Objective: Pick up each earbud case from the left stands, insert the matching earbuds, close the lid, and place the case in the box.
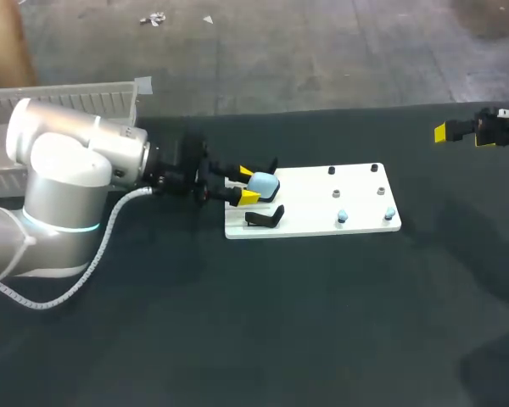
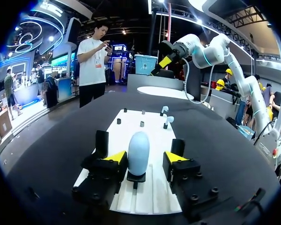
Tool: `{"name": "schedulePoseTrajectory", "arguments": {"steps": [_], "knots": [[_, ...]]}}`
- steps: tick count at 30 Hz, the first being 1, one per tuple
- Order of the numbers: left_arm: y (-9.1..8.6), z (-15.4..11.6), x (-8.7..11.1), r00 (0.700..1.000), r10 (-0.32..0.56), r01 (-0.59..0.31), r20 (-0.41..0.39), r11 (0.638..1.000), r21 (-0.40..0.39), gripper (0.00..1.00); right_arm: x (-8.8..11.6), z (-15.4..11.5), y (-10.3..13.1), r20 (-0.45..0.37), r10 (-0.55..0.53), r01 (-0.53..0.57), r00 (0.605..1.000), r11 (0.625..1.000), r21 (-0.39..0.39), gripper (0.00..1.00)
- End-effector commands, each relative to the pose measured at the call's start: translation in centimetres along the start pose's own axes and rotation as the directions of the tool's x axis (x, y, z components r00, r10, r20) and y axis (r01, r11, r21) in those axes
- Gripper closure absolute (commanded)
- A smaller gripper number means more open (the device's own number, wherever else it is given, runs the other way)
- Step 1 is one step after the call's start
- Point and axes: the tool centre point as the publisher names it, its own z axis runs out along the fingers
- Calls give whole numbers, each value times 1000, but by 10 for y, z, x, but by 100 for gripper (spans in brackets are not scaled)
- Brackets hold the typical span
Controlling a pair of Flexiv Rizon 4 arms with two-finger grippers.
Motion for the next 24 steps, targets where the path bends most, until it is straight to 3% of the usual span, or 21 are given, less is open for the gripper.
{"name": "schedulePoseTrajectory", "arguments": {"steps": [1,24], "knots": [[5,5,3,1000,-3,3,-2,1000,14,53,0,1,-1,0,-1,1,1000,1000,-3,0],[10,14,6,1000,-9,9,5,999,33,58,0,1,-1,0,-1,1,1000,1000,-3,0]]}}
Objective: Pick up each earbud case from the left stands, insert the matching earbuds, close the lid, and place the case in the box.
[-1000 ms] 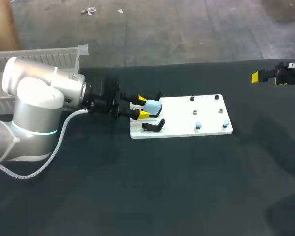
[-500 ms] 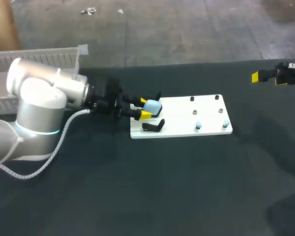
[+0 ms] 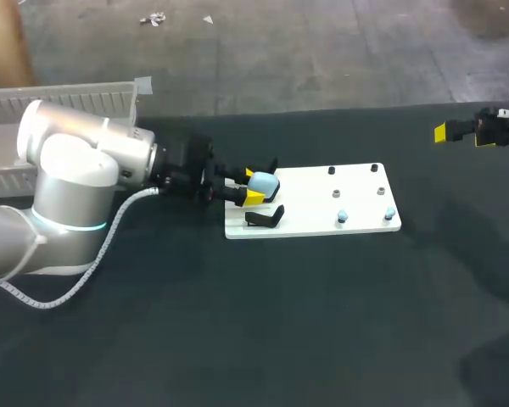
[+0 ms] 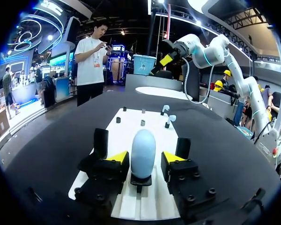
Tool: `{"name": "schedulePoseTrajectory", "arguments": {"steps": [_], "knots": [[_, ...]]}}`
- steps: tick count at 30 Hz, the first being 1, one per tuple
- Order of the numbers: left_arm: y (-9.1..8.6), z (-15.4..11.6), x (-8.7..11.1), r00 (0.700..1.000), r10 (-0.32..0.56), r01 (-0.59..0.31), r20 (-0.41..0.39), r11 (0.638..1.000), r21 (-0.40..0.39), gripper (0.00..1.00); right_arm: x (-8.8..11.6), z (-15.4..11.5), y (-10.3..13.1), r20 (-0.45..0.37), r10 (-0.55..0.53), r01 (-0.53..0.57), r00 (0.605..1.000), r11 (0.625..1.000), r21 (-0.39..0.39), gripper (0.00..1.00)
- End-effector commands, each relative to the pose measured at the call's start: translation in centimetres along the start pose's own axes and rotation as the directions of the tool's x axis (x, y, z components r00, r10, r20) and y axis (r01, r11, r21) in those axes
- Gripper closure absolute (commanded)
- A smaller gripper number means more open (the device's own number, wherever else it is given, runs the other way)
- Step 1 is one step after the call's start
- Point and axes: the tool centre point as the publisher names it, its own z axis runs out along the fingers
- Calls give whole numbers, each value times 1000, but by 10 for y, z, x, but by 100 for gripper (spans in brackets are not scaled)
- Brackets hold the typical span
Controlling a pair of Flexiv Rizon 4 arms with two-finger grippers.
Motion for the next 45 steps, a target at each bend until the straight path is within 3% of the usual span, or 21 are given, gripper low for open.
{"name": "schedulePoseTrajectory", "arguments": {"steps": [1,14,21,30,45], "knots": [[4,2,1,1000,-2,2,-2,1000,8,58,0,1,-1,0,-1,1,1000,1000,-3,0],[6,4,0,1000,-1,1,-1,1000,19,68,0,1,-1,0,-1,1,1000,1000,-3,0],[6,5,1,1000,-1,1,0,1000,25,100,0,1,-1,0,-1,1,1000,1000,-3,0],[8,1,-3,1000,9,-9,0,1000,22,100,0,1,-1,0,-1,1,1000,1000,-3,0],[-5,-26,-55,997,67,-67,23,997,-29,100,-1,5,3,-20,-3,3,1000,1000,-1,0]]}}
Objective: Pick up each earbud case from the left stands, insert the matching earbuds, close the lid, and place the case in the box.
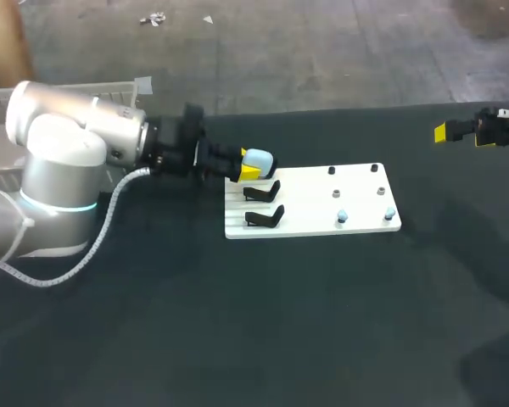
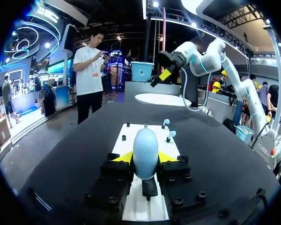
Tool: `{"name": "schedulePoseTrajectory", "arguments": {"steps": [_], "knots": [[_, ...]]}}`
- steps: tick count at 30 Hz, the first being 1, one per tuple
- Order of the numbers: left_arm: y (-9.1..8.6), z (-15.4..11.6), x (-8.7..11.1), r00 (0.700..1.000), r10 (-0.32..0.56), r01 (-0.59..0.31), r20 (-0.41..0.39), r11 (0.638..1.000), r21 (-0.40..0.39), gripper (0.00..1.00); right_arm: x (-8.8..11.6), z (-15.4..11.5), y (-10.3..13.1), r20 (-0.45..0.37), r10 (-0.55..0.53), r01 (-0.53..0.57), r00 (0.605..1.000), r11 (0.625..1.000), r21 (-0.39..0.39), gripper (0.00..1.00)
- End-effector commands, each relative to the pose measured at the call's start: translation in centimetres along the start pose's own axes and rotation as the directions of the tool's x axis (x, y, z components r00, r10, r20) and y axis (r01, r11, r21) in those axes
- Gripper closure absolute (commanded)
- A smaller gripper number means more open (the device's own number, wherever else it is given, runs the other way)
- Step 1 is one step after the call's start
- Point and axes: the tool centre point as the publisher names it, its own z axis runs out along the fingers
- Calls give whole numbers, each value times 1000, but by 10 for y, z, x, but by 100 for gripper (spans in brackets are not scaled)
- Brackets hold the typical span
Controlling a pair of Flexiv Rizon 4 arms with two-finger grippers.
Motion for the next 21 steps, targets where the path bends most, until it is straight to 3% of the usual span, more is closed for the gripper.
{"name": "schedulePoseTrajectory", "arguments": {"steps": [1,7,21], "knots": [[-12,-3,-15,1000,14,-14,-15,1000,-27,100,-1,7,6,-33,-9,9,999,1000,-2,0],[-13,7,-34,999,31,-32,-21,999,-30,100,-1,34,36,-139,-100,97,985,995,-27,0],[0,36,-62,996,56,-60,-72,997,-53,100,2,70,93,-225,-213,189,951,974,-123,0]]}}
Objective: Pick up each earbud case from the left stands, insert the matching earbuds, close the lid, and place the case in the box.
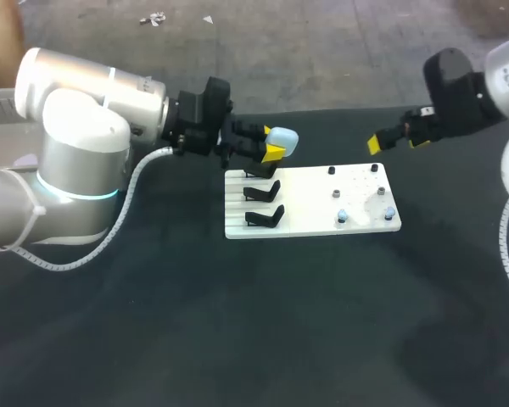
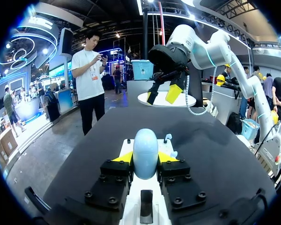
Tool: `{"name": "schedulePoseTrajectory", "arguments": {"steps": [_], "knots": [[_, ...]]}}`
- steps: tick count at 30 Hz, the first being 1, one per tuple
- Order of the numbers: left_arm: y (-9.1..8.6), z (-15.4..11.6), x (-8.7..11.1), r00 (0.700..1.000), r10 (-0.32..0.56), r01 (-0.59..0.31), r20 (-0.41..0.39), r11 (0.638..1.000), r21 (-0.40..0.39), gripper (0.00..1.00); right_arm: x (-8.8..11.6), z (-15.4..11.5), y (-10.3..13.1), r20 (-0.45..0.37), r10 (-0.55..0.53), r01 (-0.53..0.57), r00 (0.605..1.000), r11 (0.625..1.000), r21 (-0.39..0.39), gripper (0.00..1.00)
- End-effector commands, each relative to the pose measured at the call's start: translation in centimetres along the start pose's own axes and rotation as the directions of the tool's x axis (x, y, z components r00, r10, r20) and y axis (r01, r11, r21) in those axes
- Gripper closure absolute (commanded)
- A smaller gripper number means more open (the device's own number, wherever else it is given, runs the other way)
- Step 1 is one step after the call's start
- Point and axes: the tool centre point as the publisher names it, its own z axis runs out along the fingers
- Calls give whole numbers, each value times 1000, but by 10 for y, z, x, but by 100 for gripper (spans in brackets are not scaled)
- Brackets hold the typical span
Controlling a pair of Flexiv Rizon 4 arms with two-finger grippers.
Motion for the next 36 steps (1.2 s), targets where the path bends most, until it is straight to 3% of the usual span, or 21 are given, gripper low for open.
{"name": "schedulePoseTrajectory", "arguments": {"steps": [1,10,18,36], "knots": [[8,13,-5,1000,-1,1,-14,1000,7,100,-10,15,7,-29,-13,12,999,999,-51,0],[14,29,-12,1000,5,-5,-26,1000,10,100,-14,36,31,-59,-56,50,997,993,-106,0],[7,36,-17,999,24,-24,-38,1000,19,100,-21,47,41,-66,-85,76,994,988,-134,0],[-10,33,-19,999,34,-34,5,998,50,100,-31,46,35,-59,-88,80,994,990,-119,0]]}}
